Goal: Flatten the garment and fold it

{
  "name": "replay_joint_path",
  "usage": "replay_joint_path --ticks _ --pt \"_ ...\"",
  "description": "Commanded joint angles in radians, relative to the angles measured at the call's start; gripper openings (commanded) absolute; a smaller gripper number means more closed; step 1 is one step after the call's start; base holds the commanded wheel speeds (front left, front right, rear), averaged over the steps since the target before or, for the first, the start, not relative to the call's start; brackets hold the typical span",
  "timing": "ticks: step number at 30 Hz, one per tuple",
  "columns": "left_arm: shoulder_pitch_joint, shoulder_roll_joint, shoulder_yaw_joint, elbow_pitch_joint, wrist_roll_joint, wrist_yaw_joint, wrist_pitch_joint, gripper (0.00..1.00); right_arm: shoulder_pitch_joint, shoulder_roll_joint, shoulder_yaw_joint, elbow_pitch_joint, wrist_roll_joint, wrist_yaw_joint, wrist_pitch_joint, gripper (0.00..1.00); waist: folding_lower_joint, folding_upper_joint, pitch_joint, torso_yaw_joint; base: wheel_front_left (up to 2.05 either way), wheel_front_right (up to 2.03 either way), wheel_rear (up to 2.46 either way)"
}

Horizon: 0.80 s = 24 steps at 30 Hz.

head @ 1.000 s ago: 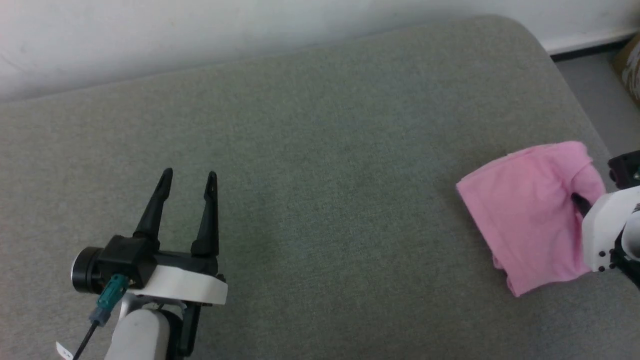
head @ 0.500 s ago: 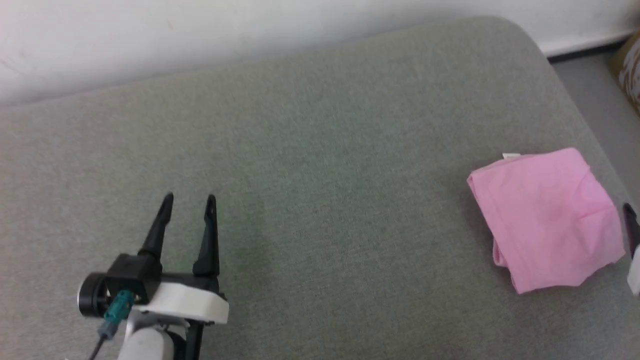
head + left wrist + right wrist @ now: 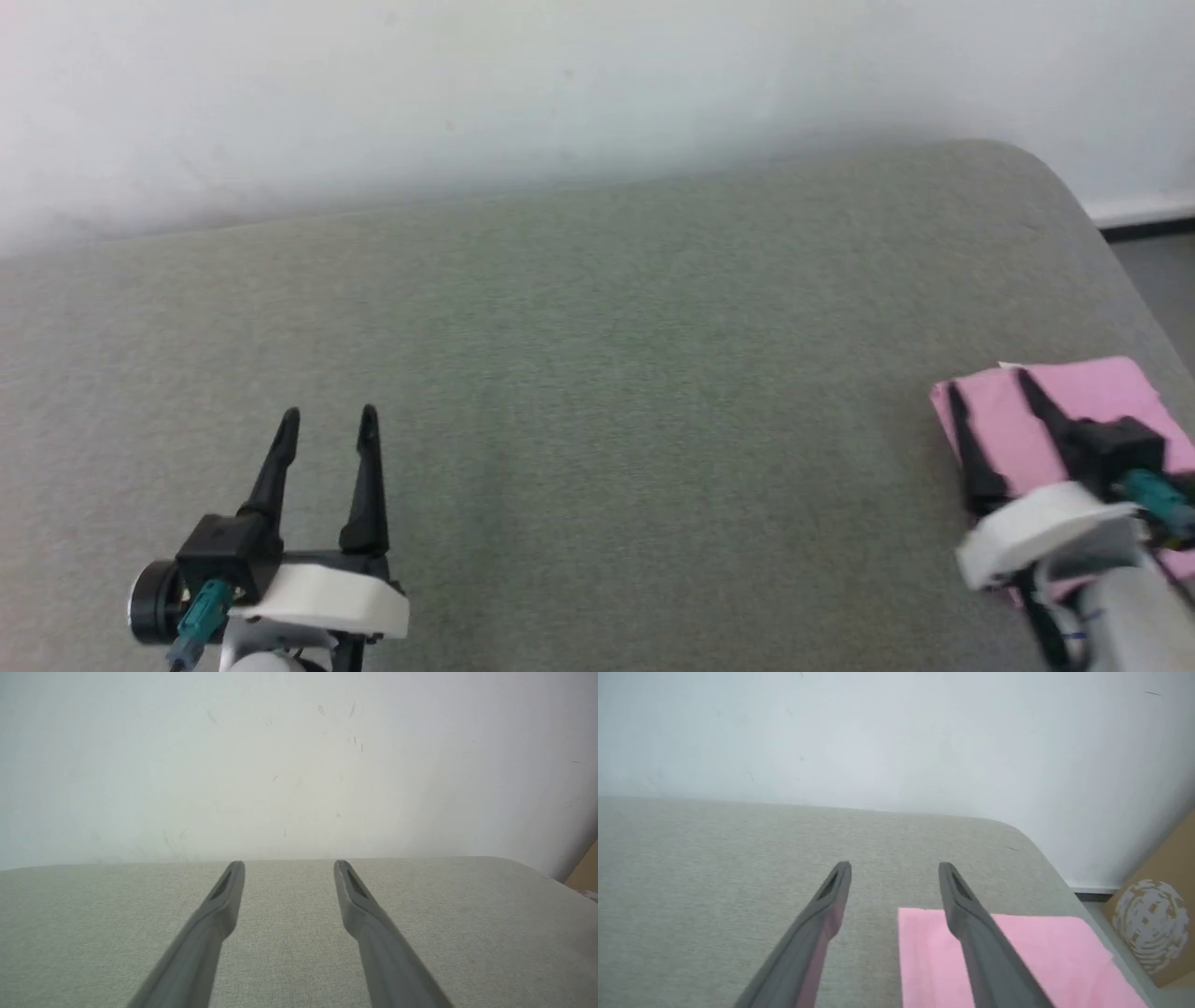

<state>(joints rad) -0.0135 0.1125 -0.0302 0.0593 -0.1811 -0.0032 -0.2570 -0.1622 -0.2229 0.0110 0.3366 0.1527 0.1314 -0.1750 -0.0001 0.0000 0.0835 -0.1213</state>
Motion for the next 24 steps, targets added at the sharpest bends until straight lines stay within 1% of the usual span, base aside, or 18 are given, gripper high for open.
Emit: replay_joint_path --ticks 1,6,9,12,18,24 --pt "0.019 0.000 0.012 0.003 0.009 0.007 -0.005 1.00 0.008 0.026 0.020 -0.031 -0.008 -0.001 -0.013 1.00 0.0001 0.0000 -0.030 0.053 0.00 0.00 0.00" --pt "0.037 0.010 0.047 0.002 0.012 0.011 -0.005 1.00 0.021 0.096 0.059 -0.125 -0.020 -0.001 -0.024 1.00 0.0001 0.0000 -0.038 0.084 0.00 0.00 0.00" --pt "0.056 0.019 0.064 -0.001 0.012 0.006 -0.005 1.00 0.049 0.121 0.068 -0.176 -0.018 -0.001 -0.022 1.00 0.0001 0.0000 -0.049 0.091 0.00 0.00 0.00" --pt "0.078 0.028 0.076 -0.005 0.012 -0.003 -0.005 1.00 0.106 0.142 0.054 -0.225 -0.018 -0.001 -0.009 1.00 0.0001 0.0000 -0.061 0.098 0.00 0.00 0.00" --pt "0.120 0.050 0.075 0.005 0.022 -0.026 -0.005 1.00 0.249 0.167 0.025 -0.304 -0.020 -0.001 0.030 1.00 0.0001 0.0000 -0.083 0.108 0.00 0.00 0.00" --pt "0.158 0.044 0.065 0.021 0.027 -0.031 -0.005 1.00 0.338 0.172 0.016 -0.363 -0.024 -0.001 0.051 1.00 0.0001 0.0000 -0.101 0.100 0.00 0.00 0.00"
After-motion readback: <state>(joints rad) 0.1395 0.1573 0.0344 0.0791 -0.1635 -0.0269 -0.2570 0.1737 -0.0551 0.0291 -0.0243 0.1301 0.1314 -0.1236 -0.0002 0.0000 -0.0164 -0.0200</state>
